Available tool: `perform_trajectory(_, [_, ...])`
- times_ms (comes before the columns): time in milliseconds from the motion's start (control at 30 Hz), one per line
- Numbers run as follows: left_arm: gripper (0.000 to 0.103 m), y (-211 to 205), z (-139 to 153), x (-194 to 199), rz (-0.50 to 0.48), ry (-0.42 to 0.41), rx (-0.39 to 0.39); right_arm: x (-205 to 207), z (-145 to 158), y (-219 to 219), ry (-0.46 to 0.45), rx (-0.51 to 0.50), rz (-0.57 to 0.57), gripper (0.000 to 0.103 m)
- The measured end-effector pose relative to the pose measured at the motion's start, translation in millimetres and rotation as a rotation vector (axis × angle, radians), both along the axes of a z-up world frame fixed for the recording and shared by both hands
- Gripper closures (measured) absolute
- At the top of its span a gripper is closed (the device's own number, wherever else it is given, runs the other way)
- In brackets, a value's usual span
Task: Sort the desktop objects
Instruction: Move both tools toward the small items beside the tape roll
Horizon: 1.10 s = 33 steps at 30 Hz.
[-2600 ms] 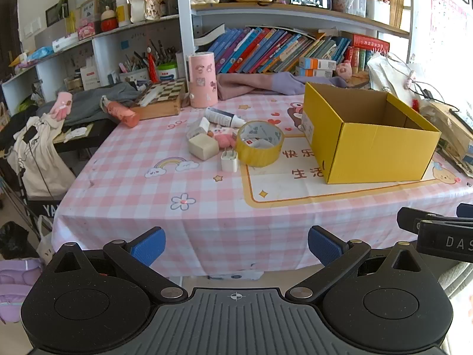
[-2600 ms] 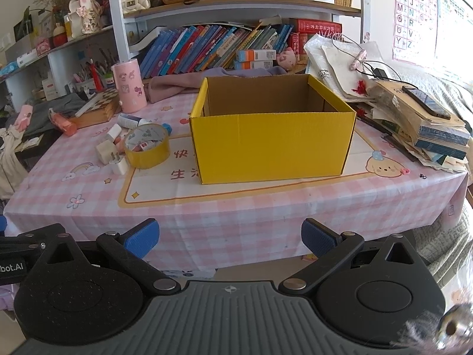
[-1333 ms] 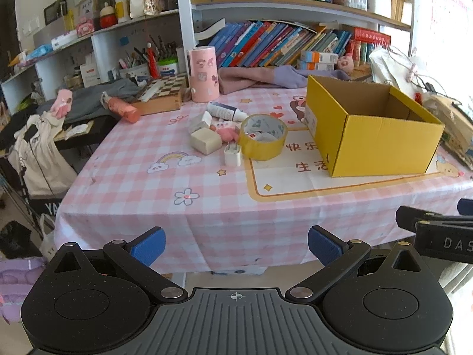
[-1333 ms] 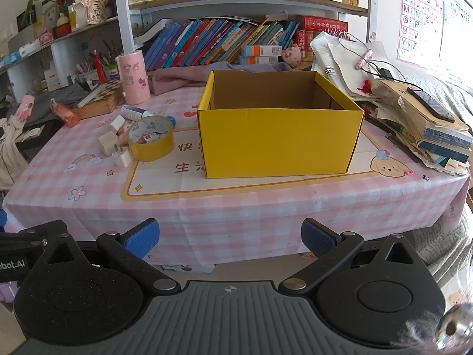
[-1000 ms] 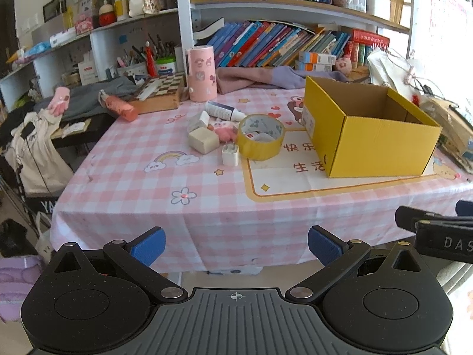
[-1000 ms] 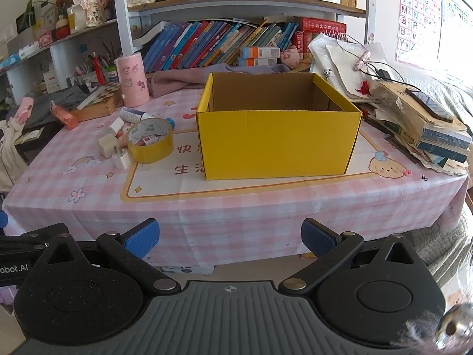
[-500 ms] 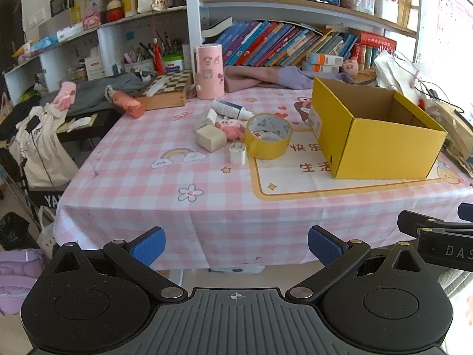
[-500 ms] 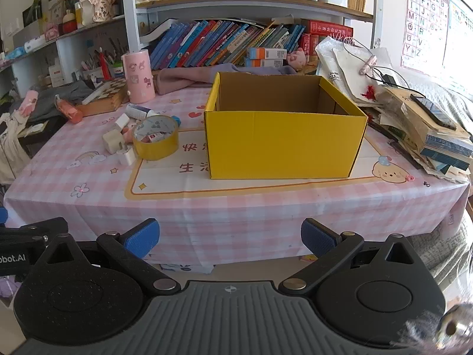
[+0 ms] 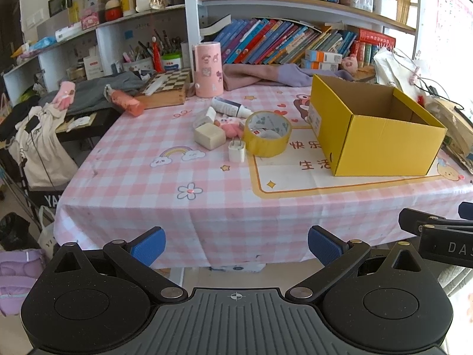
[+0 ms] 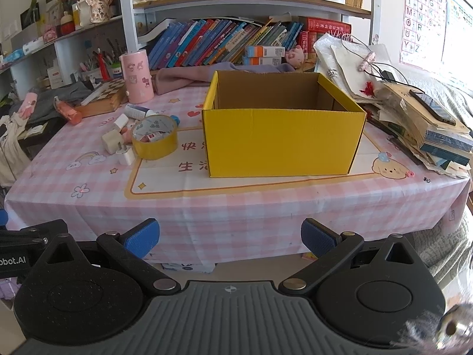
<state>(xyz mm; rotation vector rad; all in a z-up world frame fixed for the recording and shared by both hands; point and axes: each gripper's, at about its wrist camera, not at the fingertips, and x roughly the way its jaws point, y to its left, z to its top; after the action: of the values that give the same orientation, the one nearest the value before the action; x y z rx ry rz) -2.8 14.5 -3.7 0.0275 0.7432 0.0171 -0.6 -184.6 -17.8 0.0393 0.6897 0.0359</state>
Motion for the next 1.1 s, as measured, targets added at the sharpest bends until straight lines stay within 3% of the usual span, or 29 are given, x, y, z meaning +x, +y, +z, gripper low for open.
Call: perform_trajectory(1100, [0.0,8,-3,6,0.01,0.009,-0.02,4,3,14,-0.011,-0.023,0.057,0.0])
